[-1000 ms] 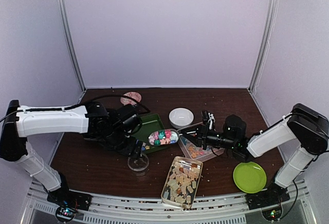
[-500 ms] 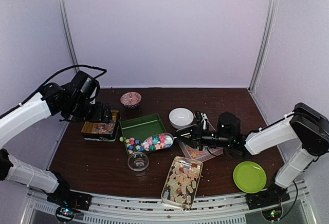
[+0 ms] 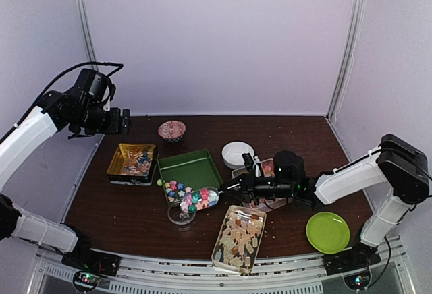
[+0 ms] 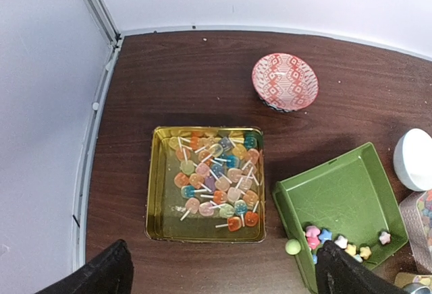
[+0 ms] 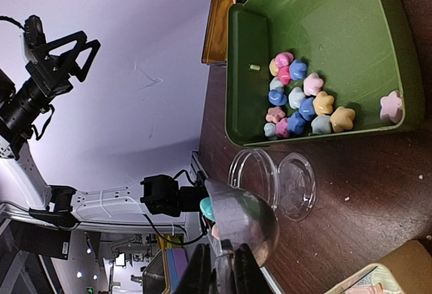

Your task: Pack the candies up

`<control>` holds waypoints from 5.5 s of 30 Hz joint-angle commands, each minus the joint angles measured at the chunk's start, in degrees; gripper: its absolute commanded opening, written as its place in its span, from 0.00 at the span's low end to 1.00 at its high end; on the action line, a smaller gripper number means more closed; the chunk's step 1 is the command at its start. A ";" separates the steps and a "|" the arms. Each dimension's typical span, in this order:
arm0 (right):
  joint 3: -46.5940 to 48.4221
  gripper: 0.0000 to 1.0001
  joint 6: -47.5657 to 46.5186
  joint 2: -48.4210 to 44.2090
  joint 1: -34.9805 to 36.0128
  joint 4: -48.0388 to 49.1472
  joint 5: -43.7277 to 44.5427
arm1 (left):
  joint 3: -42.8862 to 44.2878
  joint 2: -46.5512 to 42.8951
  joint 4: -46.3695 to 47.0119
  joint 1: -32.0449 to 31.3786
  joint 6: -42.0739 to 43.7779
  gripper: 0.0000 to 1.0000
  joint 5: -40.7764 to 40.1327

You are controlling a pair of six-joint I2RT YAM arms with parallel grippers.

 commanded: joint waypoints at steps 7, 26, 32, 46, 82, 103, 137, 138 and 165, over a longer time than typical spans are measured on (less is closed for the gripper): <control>5.65 0.00 -5.06 -0.28 0.75 -8.87 1.77 | -5.84 -0.16 5.16 0.55 1.47 0.96 -3.90; 13.61 0.00 -14.17 -2.23 2.28 -27.03 7.03 | -11.15 -0.35 7.56 0.58 1.21 0.96 -6.51; 16.59 0.00 -16.79 -2.94 3.26 -32.07 8.66 | -11.24 -0.56 7.55 0.55 1.21 0.96 -6.43; 22.05 0.00 -20.53 -4.07 4.75 -39.07 11.00 | -11.21 -0.39 7.60 0.57 1.21 0.96 -5.84; 5.03 0.00 -28.76 -32.00 -2.97 -33.56 25.99 | -21.97 13.67 9.68 15.30 -40.63 0.74 11.92; 3.36 0.00 -26.91 -33.85 -3.82 -32.04 24.64 | -22.78 15.95 14.96 15.34 -48.48 0.72 11.03; 3.34 0.00 -27.66 -33.64 -3.82 -33.42 23.95 | -24.39 13.15 21.07 20.01 -50.35 0.00 10.24; 3.35 0.00 -27.85 -33.54 -3.82 -33.25 23.66 | -25.87 11.61 24.21 20.13 -49.06 0.00 10.37; 41.78 0.00 -37.50 -1.65 5.24 -44.53 15.89 | -46.69 -11.34 37.18 20.86 -33.36 0.00 7.39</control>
